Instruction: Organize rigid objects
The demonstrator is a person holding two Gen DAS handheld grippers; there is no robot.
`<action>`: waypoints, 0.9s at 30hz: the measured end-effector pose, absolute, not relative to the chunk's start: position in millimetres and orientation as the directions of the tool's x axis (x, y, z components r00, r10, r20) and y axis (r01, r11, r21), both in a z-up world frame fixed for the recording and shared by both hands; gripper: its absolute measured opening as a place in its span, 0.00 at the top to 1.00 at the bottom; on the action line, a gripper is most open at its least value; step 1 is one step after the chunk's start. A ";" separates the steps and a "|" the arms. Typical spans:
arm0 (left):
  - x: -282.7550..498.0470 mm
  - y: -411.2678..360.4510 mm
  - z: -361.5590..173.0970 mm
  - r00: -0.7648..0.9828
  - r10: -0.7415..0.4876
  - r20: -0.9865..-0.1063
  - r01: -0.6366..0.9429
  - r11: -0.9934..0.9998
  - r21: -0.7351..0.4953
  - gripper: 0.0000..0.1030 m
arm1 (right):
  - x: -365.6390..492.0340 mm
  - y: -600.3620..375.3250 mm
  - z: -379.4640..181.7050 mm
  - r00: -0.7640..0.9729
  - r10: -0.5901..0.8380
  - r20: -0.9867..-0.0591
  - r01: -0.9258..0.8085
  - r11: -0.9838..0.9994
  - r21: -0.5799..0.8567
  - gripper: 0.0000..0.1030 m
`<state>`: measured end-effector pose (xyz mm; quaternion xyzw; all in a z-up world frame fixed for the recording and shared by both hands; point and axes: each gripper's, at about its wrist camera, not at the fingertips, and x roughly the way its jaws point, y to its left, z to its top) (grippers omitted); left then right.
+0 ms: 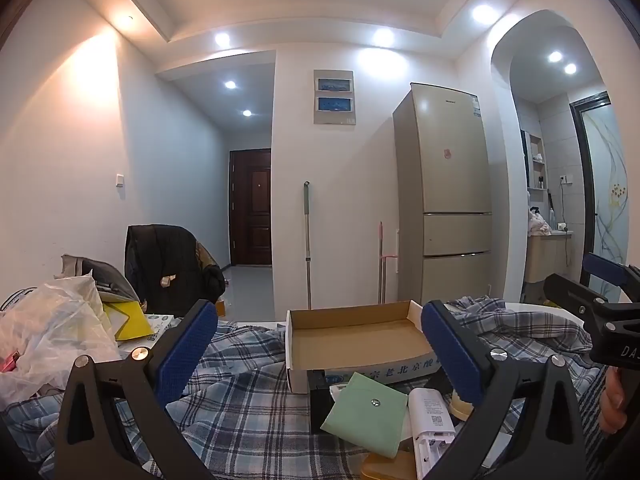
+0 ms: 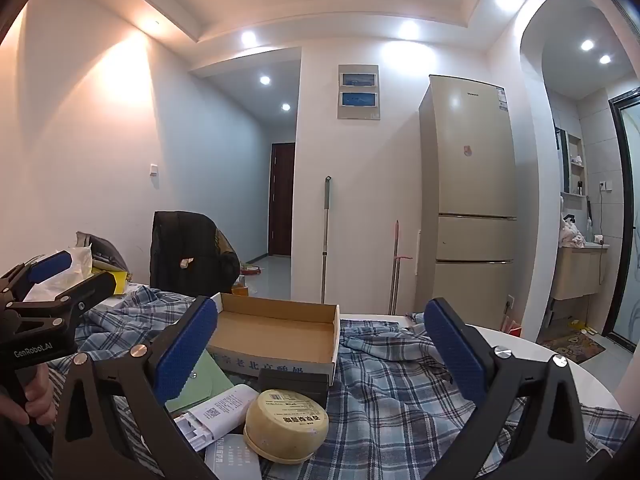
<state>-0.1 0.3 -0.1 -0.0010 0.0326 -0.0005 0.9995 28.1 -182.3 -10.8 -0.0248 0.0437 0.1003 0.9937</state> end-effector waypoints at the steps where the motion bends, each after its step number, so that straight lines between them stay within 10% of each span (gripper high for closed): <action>1: -0.2 0.2 -0.1 0.998 -0.001 -0.062 0.001 1.000 -0.001 0.00 | 28.5 -182.0 -10.9 0.976 0.197 -0.092 -0.201 0.979 -0.041 0.00; 27: -11.5 1.9 5.6 0.999 -0.011 -0.037 0.011 1.000 -0.008 0.00 | 19.6 -179.8 -5.3 0.983 0.175 -0.055 -0.178 0.982 -0.065 0.00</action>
